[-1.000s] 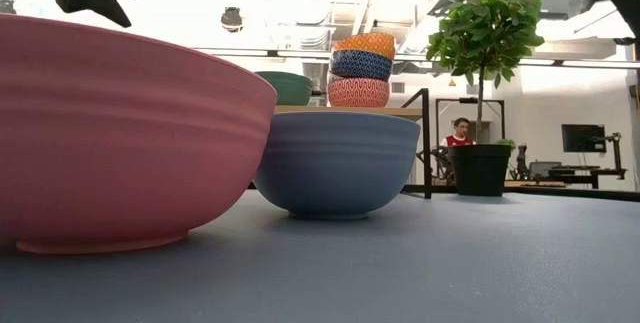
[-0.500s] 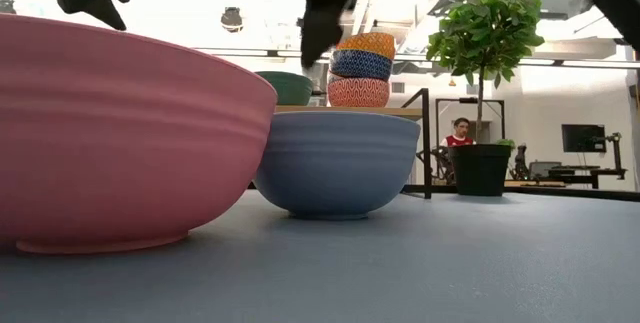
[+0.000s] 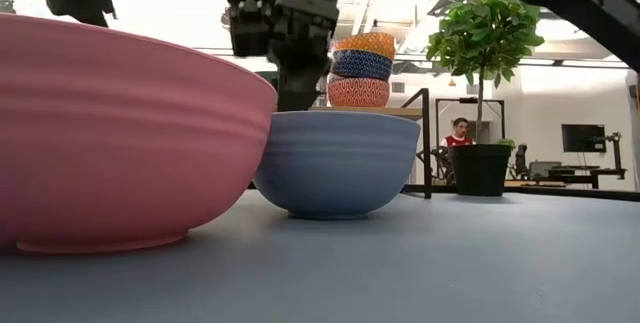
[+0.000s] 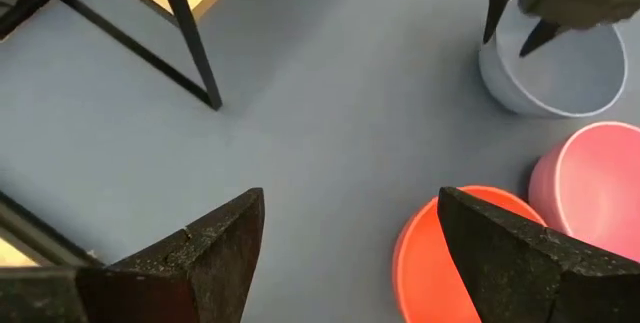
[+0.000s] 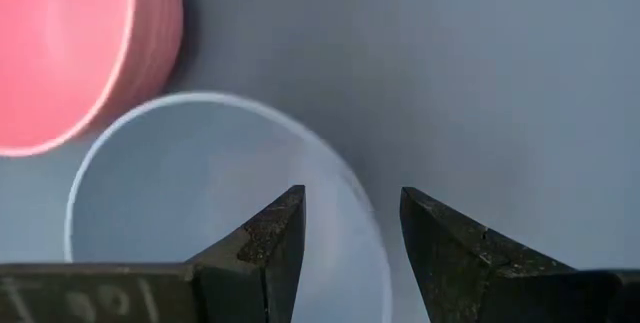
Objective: Place and stack bowls onto a shelf
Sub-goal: Stack the blue bowl on top of the green bowl on the shelf
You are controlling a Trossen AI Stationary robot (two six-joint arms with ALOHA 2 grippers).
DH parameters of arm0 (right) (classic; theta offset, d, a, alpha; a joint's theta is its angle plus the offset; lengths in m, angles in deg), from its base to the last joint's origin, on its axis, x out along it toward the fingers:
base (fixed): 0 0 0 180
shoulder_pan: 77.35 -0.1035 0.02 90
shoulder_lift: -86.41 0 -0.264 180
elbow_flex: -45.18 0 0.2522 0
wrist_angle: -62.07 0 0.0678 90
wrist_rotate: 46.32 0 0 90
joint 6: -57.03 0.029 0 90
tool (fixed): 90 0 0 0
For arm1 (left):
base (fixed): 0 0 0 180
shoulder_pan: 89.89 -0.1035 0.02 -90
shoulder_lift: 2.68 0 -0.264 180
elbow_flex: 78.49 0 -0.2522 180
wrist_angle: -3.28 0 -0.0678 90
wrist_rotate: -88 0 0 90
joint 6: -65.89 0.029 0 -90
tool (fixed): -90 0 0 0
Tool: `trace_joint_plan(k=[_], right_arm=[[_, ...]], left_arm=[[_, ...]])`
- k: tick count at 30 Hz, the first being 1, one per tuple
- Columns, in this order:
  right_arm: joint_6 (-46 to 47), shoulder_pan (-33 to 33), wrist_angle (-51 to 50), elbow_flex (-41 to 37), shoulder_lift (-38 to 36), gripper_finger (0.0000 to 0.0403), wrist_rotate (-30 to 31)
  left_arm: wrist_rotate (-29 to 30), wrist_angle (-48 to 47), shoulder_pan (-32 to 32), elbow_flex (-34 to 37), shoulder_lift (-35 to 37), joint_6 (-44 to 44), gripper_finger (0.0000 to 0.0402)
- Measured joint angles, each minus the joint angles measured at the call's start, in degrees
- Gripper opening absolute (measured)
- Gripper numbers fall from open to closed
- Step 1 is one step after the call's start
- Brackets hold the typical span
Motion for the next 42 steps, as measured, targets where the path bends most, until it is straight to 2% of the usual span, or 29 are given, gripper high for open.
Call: trace_joint_plan(k=[5, 8, 11, 15, 16, 20, 28, 31, 36, 42], right_arm=[[-0.19, 0.02, -1.01, -0.46, 2.82, 0.0187, 2.35], [-0.27, 0.04, -1.96, -0.58, 3.56, 0.0169, 3.30], [0.21, -0.05, -2.26, -0.40, 3.33, 0.0122, 3.21], [1.61, -0.14, -3.65, 0.03, 3.27, 0.0031, 3.30], [2.02, -0.04, -4.60, 0.94, 3.29, 0.0023, 3.16], [4.15, 0.44, -8.54, 4.34, 2.28, 0.0024, 2.87], [8.53, 3.82, -6.90, 4.35, -7.81, 0.0024, 5.83], [11.62, 6.23, -1.64, 4.35, -11.79, 0.0024, 7.39], [18.41, 11.10, 13.76, 4.38, -18.37, 0.0024, 8.55], [22.08, 16.48, 31.46, 4.39, -20.88, 0.0024, 17.18]], left_arm=[[0.04, -1.01, -0.01, 0.00, -0.02, 0.30, 0.0283], [0.06, -1.05, -0.01, 0.00, -0.01, 0.44, 0.0283], [0.10, -1.07, -0.01, 0.00, -0.02, 1.10, 0.0283], [0.24, -1.07, 0.00, 0.00, -0.02, 1.21, 0.0283], [0.37, -1.07, 0.00, 0.00, -0.01, 1.48, 0.0283], [0.51, -1.09, -0.01, 0.00, 0.00, 1.81, 0.0283], [1.17, -1.05, -0.01, 0.00, 0.00, 1.81, 0.0283], [1.28, -1.03, 0.01, 0.00, 0.00, 1.56, 0.0283], [1.51, -1.00, -0.01, 0.00, -0.02, 0.02, 0.0283], [2.45, -0.90, -0.01, 0.00, 0.00, -1.94, 0.0283]])
